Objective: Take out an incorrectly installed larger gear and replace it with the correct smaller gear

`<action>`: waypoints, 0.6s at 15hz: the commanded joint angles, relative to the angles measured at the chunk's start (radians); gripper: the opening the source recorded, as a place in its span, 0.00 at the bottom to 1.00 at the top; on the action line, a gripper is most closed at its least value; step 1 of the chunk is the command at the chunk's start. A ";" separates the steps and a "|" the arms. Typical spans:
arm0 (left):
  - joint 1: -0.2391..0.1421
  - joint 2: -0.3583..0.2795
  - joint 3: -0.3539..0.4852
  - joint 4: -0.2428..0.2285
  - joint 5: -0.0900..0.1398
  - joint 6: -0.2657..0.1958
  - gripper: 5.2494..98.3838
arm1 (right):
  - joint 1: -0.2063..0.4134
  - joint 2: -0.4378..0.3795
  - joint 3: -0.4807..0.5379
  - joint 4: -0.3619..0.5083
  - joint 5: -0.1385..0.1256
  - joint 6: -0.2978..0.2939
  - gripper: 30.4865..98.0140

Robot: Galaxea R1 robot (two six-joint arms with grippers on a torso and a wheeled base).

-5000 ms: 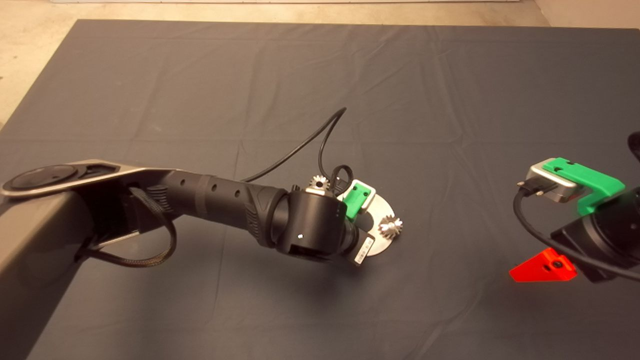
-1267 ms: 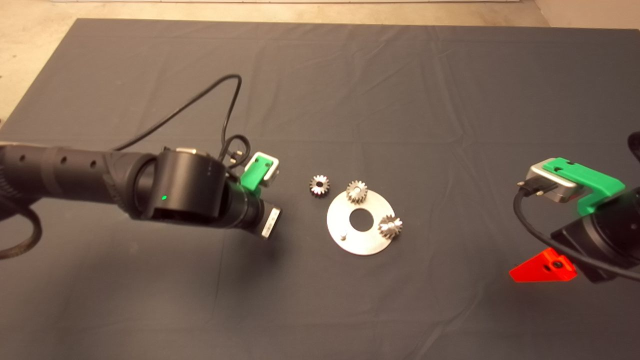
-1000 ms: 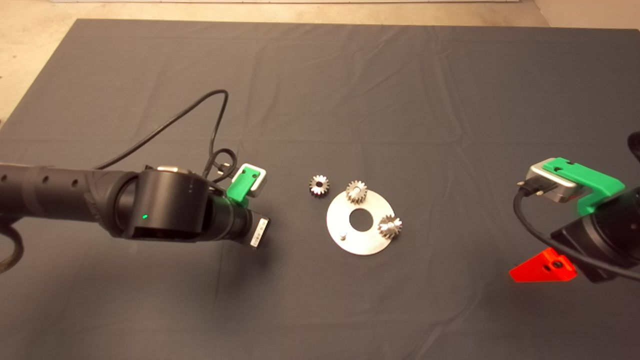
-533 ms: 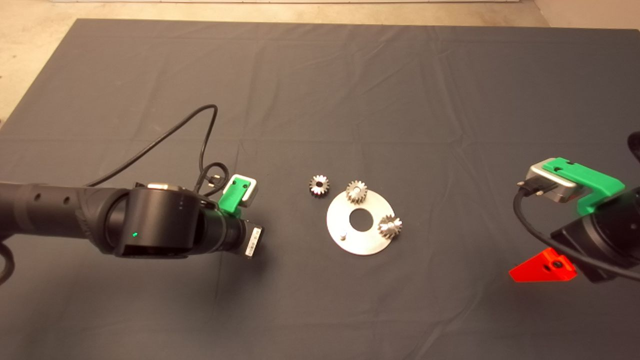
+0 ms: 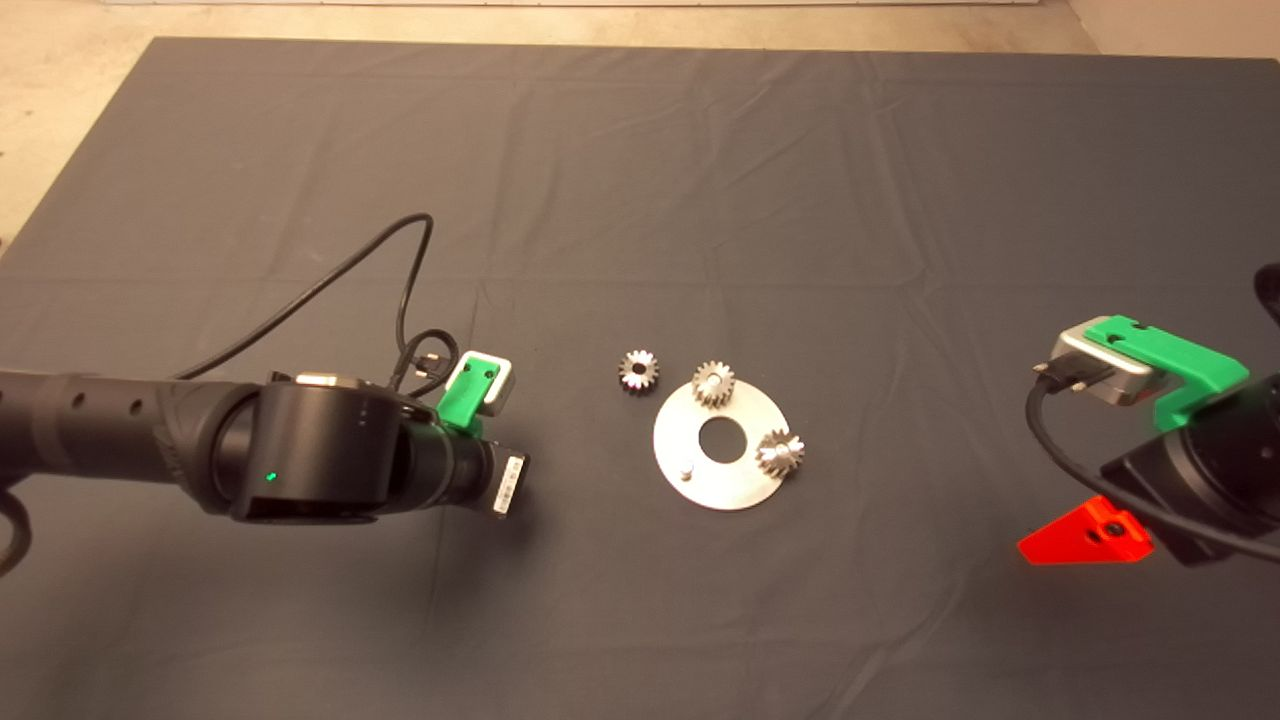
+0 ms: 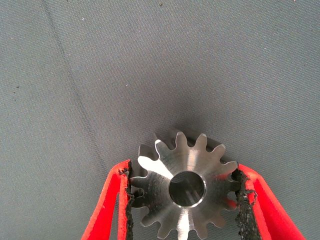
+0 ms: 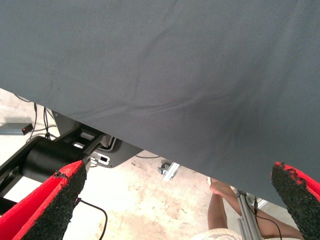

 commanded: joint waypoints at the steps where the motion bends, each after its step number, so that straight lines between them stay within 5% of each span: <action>1: -0.017 0.006 0.024 0.021 0.131 -0.009 0.32 | 0.017 0.002 0.003 0.025 0.002 -0.002 1.00; 9: -0.020 0.028 0.022 0.020 0.131 -0.007 0.40 | 0.017 0.001 0.003 0.025 0.002 -0.002 1.00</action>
